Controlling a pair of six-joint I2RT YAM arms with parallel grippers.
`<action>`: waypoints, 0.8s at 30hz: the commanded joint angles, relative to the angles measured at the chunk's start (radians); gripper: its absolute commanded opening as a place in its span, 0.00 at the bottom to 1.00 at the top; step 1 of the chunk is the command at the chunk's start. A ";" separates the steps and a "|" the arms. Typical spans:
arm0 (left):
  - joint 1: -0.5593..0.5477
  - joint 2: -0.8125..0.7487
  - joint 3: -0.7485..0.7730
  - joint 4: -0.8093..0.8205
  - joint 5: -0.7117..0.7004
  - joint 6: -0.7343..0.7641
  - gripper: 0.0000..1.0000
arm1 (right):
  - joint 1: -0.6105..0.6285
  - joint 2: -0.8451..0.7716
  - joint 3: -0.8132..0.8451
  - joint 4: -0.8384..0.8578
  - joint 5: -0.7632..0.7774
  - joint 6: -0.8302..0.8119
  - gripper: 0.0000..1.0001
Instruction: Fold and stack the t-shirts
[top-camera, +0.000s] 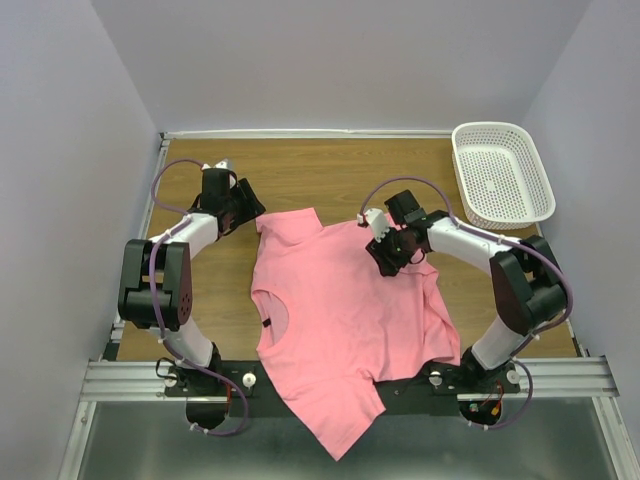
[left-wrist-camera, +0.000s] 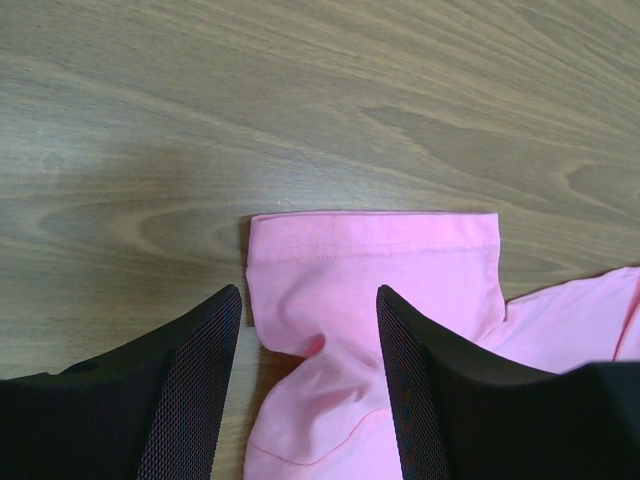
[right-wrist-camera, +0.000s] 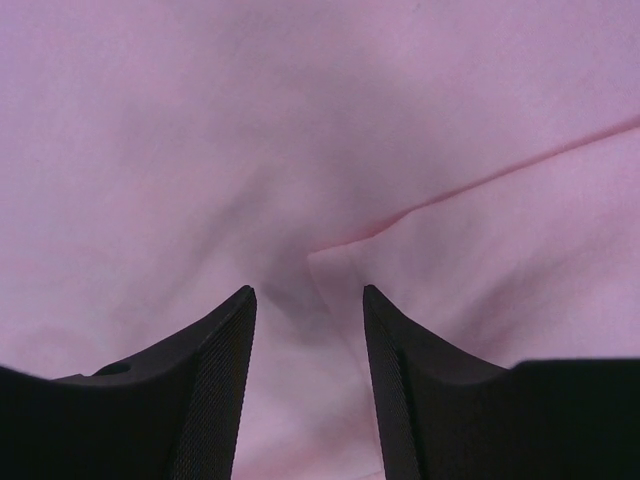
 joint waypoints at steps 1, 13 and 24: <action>0.005 -0.036 -0.019 -0.019 -0.025 0.017 0.65 | 0.012 0.026 0.011 0.013 0.087 0.024 0.53; 0.005 -0.042 -0.022 -0.012 -0.025 0.021 0.64 | 0.012 0.002 0.034 0.047 0.121 0.021 0.12; 0.005 -0.053 -0.009 -0.022 -0.029 0.034 0.64 | -0.132 -0.028 0.179 0.117 0.294 -0.026 0.01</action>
